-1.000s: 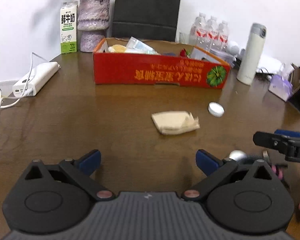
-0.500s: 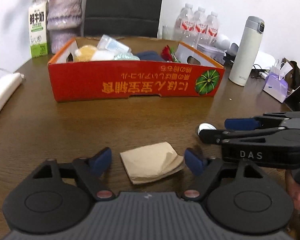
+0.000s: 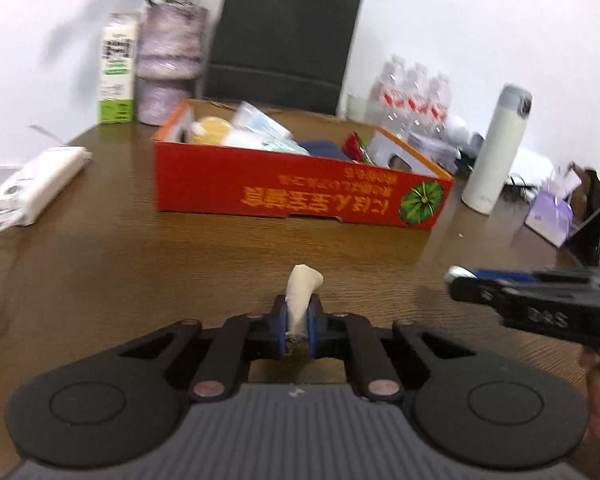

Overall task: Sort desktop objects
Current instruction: 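Carry the napkin and cap over the box and open both tools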

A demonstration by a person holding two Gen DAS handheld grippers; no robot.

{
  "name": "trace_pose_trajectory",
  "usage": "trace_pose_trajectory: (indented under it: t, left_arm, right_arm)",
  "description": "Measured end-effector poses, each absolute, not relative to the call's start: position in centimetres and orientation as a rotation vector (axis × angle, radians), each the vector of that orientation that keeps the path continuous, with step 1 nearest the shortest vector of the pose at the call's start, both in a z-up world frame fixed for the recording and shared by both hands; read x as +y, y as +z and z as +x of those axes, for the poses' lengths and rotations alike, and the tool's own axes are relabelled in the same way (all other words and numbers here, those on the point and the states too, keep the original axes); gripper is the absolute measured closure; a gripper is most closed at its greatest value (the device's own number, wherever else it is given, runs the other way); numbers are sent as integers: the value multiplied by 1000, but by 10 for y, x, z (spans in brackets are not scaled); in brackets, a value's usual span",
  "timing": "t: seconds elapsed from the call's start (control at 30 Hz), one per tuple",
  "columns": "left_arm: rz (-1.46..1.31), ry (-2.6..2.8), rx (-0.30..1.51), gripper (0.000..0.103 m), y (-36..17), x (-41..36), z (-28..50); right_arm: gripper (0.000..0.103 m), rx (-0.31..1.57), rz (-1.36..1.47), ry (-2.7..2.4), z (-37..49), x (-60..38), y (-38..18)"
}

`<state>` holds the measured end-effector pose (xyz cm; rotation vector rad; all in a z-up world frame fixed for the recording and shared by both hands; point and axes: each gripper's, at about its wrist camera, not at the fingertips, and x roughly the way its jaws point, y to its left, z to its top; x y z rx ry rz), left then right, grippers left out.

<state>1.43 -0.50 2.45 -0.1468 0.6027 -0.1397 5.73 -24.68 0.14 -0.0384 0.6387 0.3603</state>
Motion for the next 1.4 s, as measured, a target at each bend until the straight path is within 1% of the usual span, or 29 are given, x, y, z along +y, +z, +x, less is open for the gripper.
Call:
trace_pose_trajectory:
  t: [0.27,0.73,0.93,1.17,1.4]
  left_arm:
    - [-142,-129,525,93,46,3,-31]
    - [-153,-118,438,93,70,8,-53]
    - [-160,-91,455,93,77,17,-27]
    - [-182,-63,437,92,92,27,10]
    - [-215,-74,492,92,91,27,53]
  right_arm:
    - [76,597,-68,308,-3,-269,8]
    - [76,474,-53,330,-34,-271,43]
    - [76,457,-23,330,-17,-272,52]
    - [76,414,3,266,29,-275,68]
    - [76,405,-20,293,75,-262,76]
